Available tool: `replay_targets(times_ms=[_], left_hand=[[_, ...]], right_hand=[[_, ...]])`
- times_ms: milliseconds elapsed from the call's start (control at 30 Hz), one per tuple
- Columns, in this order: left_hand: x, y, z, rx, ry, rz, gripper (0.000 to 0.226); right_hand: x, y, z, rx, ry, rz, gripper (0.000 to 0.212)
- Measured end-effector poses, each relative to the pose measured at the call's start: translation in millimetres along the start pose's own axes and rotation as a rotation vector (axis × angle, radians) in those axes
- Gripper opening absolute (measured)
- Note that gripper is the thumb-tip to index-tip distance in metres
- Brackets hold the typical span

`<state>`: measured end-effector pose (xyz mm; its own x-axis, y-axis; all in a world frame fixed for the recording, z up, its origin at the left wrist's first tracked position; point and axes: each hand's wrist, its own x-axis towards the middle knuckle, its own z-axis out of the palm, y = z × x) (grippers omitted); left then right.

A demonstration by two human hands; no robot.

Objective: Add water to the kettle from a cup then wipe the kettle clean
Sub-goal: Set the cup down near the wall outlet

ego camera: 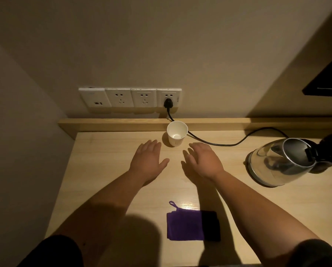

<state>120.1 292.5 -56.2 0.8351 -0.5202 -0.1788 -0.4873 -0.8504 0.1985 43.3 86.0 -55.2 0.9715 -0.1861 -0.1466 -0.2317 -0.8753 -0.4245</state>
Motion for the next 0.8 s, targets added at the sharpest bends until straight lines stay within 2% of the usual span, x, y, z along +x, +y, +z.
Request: replay_targets(times_ms=[133, 267, 567, 800], left_hand=[[-31, 12, -10, 0.071, 0.065, -0.035, 0.069], [-52, 20, -22, 0.092, 0.087, -0.054, 0.07], [-87, 54, -33, 0.11, 0.141, -0.001, 0.072], [-115, 100, -32, 0.094, 0.182, 0.014, 0.068]], right_hand=[[-27, -9, -11, -0.231, -0.008, 0.001, 0.055], [-57, -16, -20, -0.324, -0.007, 0.009, 0.061], [-100, -6, -43, -0.363, 0.039, -0.017, 0.061], [-142, 37, -60, -0.326, 0.065, -0.017, 0.06]])
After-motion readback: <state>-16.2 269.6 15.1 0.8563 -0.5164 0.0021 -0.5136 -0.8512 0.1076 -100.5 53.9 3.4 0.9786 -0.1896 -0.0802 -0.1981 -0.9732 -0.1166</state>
